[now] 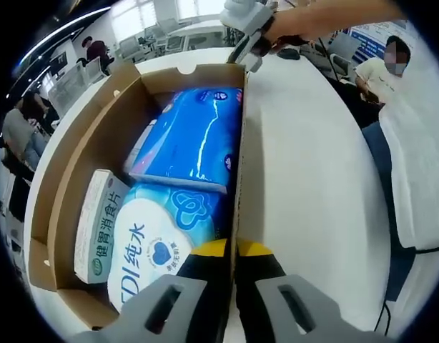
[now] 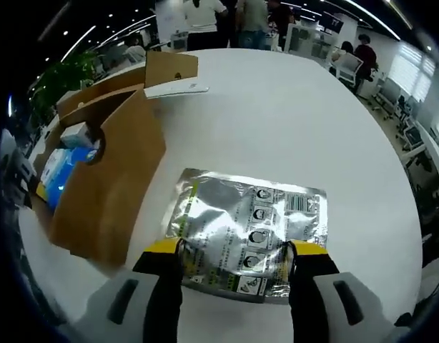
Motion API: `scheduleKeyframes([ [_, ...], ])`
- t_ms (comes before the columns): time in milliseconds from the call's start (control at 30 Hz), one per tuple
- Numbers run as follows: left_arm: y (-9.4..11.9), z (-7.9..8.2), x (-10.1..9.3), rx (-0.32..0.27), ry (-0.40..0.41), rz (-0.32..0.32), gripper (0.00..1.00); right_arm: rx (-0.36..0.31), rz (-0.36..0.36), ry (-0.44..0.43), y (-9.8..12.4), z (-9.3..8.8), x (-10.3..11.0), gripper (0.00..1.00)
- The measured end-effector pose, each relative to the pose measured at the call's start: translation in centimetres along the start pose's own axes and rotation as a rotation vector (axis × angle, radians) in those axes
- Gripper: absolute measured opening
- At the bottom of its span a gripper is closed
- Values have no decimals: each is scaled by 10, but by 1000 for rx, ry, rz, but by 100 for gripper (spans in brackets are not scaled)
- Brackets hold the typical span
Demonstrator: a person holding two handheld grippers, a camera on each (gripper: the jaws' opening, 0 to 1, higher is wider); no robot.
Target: Operate the shoe box by opening the lid, removing the specified soft item, and placing it in the target area until the item is outside and the box remains undamaged.
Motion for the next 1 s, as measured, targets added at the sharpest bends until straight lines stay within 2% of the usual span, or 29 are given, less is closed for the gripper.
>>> scheduleKeyframes([
  [133, -1, 1, 0, -2, 1, 1, 1, 11, 4, 10, -1, 3, -1, 59],
  [200, -1, 2, 0, 0, -2, 1, 1, 3, 49, -32, 3, 4, 4, 59],
  [300, -2, 2, -1, 4, -8, 3, 1, -18, 30, 18, 20, 10, 4, 58],
  [367, -2, 3, -2, 7, -13, 6, 1, -48, 41, 17, 32, 15, 6, 58],
  [533, -4, 2, -4, 20, -24, 15, 1, -138, 35, 84, 70, 39, 7, 59],
  [600, -4, 2, -4, 23, -21, 15, 1, -152, 40, 103, 83, 47, 8, 59],
  [733, -4, 2, -6, 35, -24, 22, 1, -175, 64, 195, 99, 63, 13, 59],
  [800, -5, 1, -6, 49, -21, 26, 1, -187, 67, 278, 103, 70, 17, 59],
  [833, -5, 1, -7, 56, -25, 27, 1, -189, 83, 324, 105, 74, 21, 59],
  [1000, -6, 0, -7, 82, -19, 32, 2, -185, 159, 431, 108, 85, 37, 58],
])
Point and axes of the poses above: the point that each gripper's makers call its tool centre point, and the gripper's own axes: y roughly backward along the fingers, x roughly to its left, z roughly out of its top, the point moved 6 cm from there along y, roughly backward along the fingers, and after that the axes turned 11 degrees about -y, right-handed, at the moved point
